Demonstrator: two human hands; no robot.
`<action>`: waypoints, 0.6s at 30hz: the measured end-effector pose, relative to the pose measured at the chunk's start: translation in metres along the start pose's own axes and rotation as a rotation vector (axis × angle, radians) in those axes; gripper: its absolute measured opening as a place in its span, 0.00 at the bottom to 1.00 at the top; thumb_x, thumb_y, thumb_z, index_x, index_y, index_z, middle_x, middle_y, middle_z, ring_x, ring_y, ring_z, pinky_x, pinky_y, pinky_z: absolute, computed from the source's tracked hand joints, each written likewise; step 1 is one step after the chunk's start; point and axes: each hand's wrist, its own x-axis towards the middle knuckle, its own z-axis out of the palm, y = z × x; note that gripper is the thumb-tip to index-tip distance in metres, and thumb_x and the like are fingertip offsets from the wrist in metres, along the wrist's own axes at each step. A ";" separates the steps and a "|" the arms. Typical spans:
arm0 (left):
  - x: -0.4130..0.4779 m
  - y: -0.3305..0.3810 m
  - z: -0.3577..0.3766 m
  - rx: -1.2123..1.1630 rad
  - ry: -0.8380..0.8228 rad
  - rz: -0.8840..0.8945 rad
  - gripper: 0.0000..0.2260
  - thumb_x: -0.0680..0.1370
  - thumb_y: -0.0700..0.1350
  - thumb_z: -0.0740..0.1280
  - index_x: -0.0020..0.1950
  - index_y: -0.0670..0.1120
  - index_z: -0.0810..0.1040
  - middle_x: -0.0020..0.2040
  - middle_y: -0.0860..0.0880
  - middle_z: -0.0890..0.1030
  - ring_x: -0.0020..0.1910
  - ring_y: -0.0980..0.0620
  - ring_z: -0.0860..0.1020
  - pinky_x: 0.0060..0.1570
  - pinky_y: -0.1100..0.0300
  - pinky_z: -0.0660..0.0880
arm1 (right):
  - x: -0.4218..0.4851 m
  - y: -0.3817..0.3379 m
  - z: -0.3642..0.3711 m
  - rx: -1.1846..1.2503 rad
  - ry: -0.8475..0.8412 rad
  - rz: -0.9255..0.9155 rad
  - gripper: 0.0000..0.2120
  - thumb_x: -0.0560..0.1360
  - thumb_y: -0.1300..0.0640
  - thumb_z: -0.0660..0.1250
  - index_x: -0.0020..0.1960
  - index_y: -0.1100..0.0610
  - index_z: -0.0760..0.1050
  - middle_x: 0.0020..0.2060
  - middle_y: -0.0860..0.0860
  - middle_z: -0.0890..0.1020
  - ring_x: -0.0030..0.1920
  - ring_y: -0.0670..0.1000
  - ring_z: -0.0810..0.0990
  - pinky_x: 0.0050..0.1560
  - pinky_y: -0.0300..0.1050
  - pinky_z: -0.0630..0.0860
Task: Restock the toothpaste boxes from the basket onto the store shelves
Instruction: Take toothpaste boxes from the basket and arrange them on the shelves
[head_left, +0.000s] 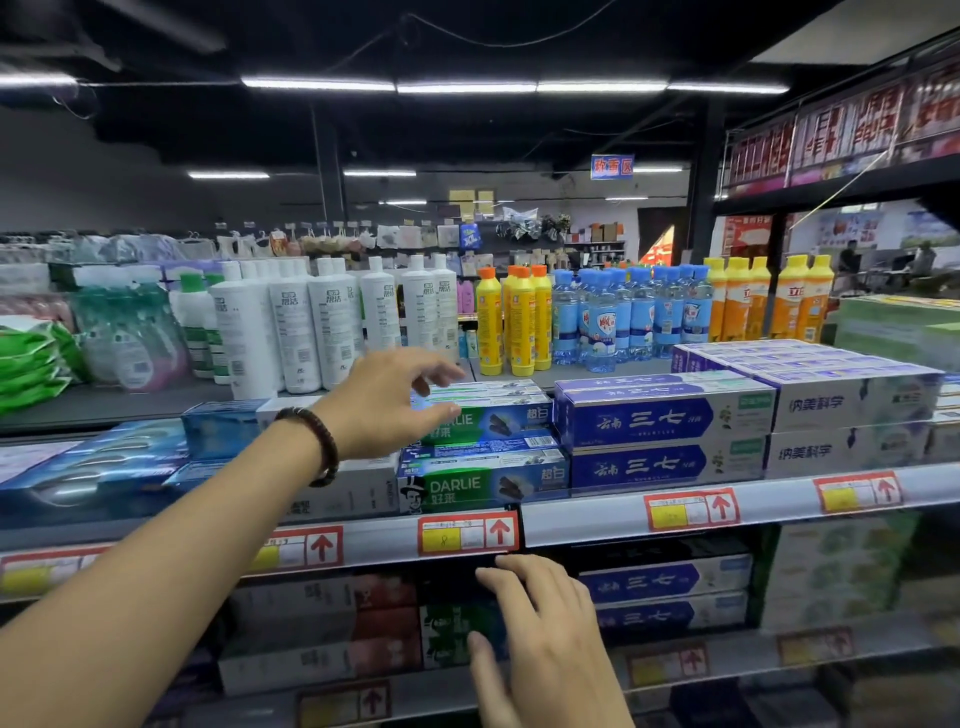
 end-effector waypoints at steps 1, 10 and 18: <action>-0.012 0.002 -0.001 -0.016 0.030 0.006 0.16 0.80 0.54 0.73 0.67 0.55 0.80 0.58 0.59 0.81 0.54 0.61 0.78 0.58 0.57 0.79 | -0.001 -0.003 0.000 0.008 -0.007 0.018 0.23 0.67 0.43 0.68 0.60 0.47 0.80 0.57 0.45 0.80 0.58 0.48 0.82 0.55 0.44 0.76; -0.115 0.000 -0.004 -0.070 0.123 0.002 0.13 0.78 0.58 0.73 0.62 0.60 0.81 0.51 0.64 0.81 0.50 0.62 0.80 0.52 0.62 0.78 | -0.017 -0.029 0.008 0.082 -0.103 0.119 0.22 0.70 0.42 0.69 0.63 0.44 0.77 0.56 0.41 0.79 0.54 0.46 0.81 0.51 0.42 0.81; -0.207 -0.008 0.013 -0.047 0.090 -0.067 0.16 0.78 0.64 0.67 0.65 0.63 0.77 0.56 0.69 0.77 0.59 0.67 0.75 0.60 0.62 0.75 | -0.043 -0.069 0.017 0.149 -0.172 0.251 0.21 0.75 0.37 0.62 0.66 0.40 0.75 0.57 0.36 0.75 0.60 0.43 0.78 0.58 0.40 0.76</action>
